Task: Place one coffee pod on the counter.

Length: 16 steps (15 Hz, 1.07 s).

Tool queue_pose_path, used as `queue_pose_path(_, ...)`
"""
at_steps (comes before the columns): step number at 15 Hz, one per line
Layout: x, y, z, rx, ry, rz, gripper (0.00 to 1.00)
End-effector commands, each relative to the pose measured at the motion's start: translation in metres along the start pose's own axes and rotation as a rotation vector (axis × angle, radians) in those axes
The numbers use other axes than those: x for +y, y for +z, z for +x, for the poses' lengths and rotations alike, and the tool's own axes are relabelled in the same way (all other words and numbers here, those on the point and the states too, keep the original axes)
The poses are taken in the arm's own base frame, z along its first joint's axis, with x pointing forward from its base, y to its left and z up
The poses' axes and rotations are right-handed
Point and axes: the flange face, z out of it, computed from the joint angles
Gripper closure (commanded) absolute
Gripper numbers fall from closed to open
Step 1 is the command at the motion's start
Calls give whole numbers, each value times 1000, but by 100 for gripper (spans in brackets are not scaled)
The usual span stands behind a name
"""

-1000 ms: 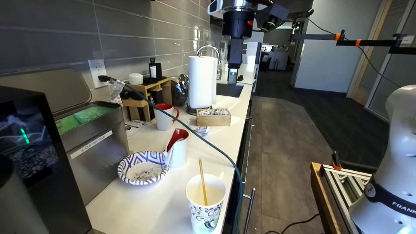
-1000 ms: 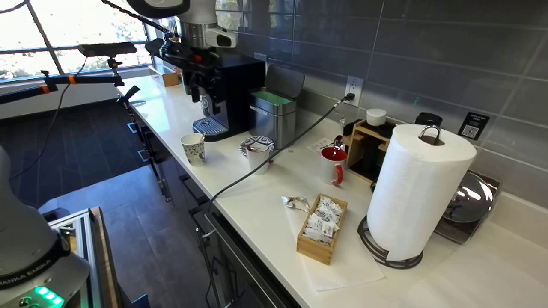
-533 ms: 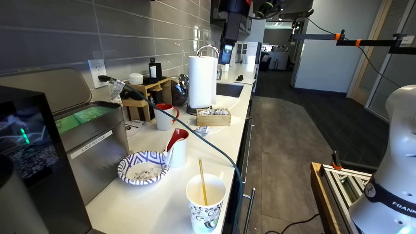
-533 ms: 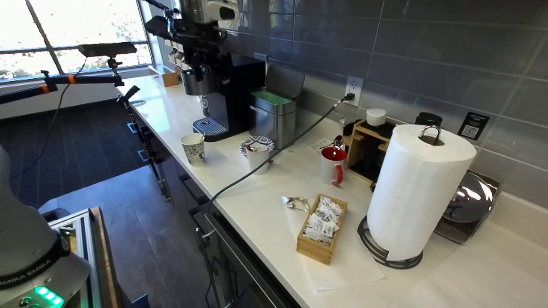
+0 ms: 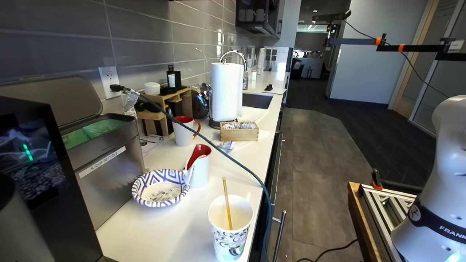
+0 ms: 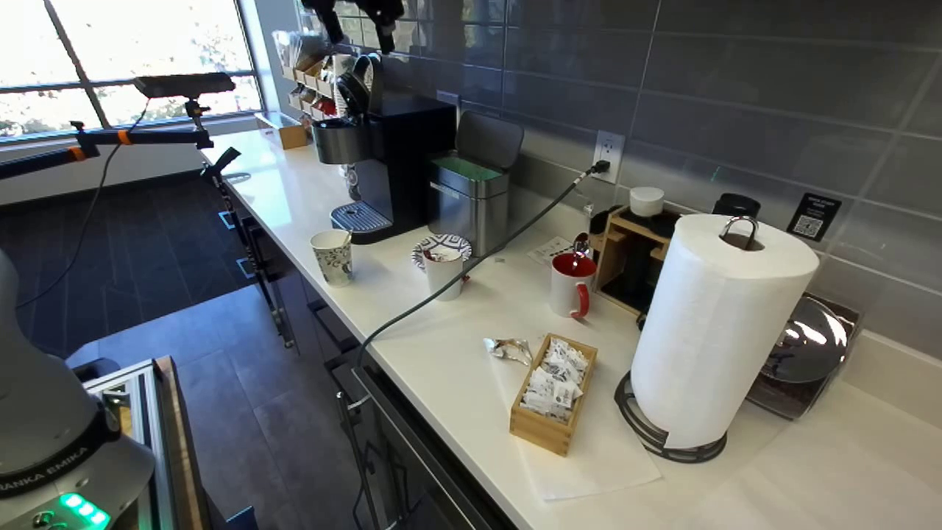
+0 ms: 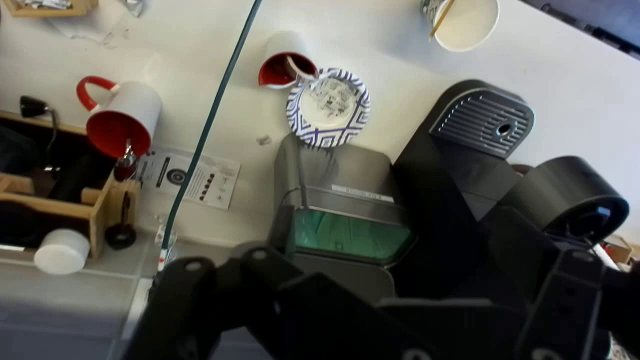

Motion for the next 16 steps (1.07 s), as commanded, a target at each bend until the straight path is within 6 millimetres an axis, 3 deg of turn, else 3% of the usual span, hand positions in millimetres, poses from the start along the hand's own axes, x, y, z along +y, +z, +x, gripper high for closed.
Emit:
queue_pose_path(1,-2,-58,5,122,49,-33,0)
queue_pose_path(4,1,-101,9,219,73,-88,0)
queue_pose_path(6,6,-119,18,317,72,-135,0)
queue_pose_path(11,44,-137,41,500,12,-211,0)
queue_pose_path(16,97,-150,38,525,-88,-154,0)
